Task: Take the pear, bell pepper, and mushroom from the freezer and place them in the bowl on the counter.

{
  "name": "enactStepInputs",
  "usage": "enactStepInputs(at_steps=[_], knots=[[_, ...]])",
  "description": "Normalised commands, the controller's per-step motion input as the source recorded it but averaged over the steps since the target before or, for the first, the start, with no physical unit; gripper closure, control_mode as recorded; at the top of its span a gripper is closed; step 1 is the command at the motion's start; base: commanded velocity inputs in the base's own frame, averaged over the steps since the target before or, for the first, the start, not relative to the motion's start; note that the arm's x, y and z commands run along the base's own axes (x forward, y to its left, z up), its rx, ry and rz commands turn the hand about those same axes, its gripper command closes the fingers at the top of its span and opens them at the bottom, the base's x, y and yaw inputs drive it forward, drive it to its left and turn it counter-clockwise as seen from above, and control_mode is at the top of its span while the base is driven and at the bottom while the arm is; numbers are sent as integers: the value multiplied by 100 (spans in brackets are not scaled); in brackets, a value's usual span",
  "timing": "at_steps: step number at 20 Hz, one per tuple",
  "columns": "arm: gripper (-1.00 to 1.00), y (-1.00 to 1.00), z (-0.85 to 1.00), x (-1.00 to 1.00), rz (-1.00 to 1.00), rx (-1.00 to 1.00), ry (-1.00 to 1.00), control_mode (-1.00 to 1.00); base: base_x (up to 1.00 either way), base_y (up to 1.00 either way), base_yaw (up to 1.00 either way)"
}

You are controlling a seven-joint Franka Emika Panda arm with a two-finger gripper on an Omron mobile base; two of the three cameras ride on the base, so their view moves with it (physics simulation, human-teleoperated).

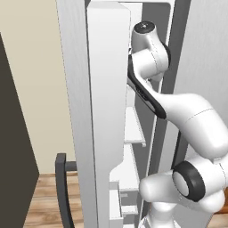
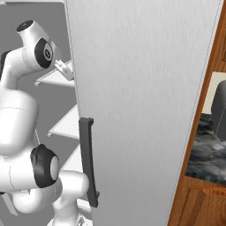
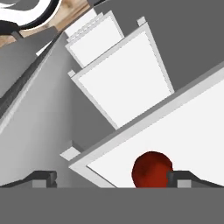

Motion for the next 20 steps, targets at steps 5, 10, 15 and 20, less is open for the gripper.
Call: enactStepInputs(at_steps=[5, 10, 15, 20], knots=[[-100, 3, -23, 32, 1, -1, 0, -100, 0, 0, 0], [-100, 0, -12, 22, 0, 0, 0, -100, 0, 0, 0], [-100, 0, -2, 16, 1, 0, 0, -100, 0, 0, 0], [-100, 0, -2, 18, 0, 0, 0, -100, 0, 0, 0]])
